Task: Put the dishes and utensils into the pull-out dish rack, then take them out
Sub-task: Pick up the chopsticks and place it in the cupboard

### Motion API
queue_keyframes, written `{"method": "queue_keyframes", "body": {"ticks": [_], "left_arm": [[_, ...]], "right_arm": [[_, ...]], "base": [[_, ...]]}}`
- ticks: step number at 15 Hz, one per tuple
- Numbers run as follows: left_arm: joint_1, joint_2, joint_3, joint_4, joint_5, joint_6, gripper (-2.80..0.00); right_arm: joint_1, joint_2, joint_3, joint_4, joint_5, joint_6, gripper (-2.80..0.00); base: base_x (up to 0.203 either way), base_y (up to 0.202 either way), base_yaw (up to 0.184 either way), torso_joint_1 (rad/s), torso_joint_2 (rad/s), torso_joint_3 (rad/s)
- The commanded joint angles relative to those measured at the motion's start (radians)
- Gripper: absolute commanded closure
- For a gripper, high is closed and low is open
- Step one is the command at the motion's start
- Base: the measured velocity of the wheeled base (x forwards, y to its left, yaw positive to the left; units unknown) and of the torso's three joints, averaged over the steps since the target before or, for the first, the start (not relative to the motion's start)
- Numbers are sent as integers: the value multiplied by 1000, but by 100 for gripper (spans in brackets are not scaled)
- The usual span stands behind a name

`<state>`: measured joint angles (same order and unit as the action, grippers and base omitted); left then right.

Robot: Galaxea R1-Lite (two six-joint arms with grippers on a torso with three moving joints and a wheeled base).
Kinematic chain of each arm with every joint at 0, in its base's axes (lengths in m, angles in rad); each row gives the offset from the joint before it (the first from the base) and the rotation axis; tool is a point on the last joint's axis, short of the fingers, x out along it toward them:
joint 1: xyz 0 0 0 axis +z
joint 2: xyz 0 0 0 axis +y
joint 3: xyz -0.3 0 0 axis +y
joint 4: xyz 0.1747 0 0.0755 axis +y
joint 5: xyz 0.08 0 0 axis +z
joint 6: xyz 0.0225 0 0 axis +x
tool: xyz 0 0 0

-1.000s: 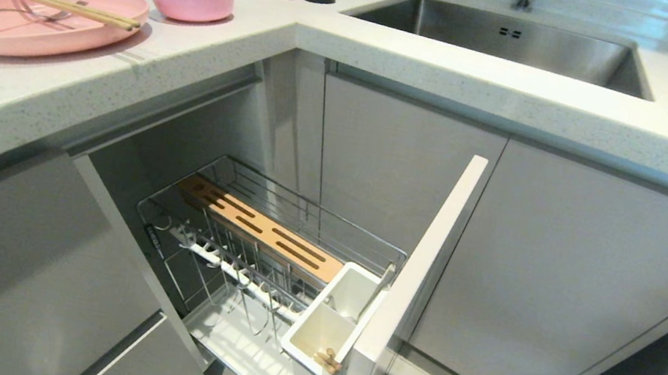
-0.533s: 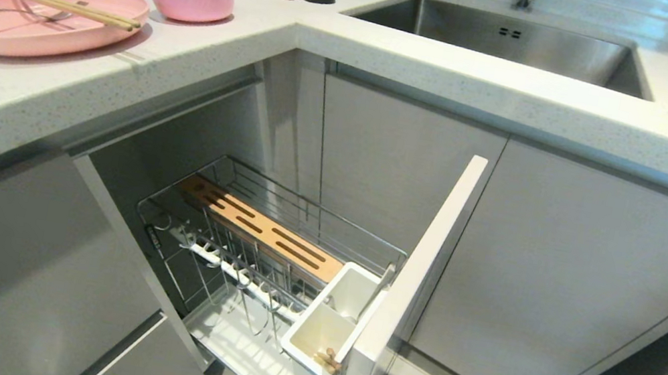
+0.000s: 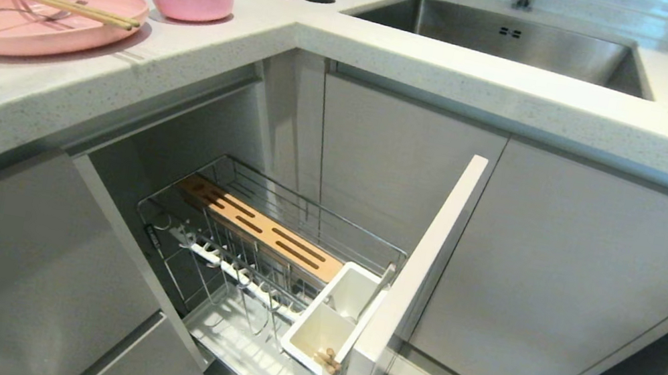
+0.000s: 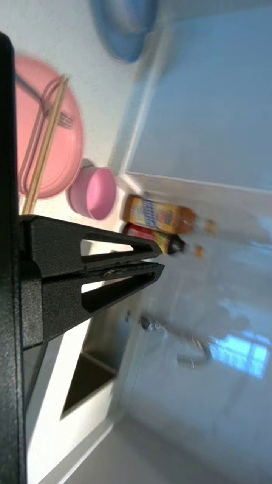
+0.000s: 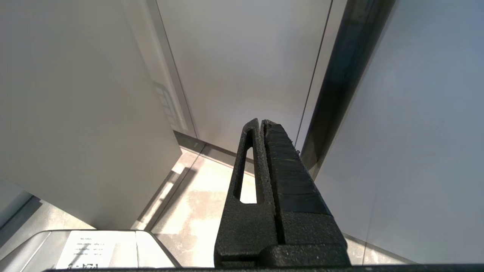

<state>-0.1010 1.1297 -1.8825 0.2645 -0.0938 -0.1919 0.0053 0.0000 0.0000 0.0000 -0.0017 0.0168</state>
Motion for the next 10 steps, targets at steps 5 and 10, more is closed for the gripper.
{"method": "queue_keyframes", "body": {"ticks": [5, 10], "left_arm": [[-242, 291, -40, -8, 434, -126, 0], [-261, 323, -31, -2, 625, -253, 0]], "right_arm": [[1, 0, 2, 0, 0, 0, 0], [1, 0, 2, 0, 0, 0, 0]], "base": [[0, 0, 0, 0, 0, 0], [0, 0, 0, 0, 0, 0]]}}
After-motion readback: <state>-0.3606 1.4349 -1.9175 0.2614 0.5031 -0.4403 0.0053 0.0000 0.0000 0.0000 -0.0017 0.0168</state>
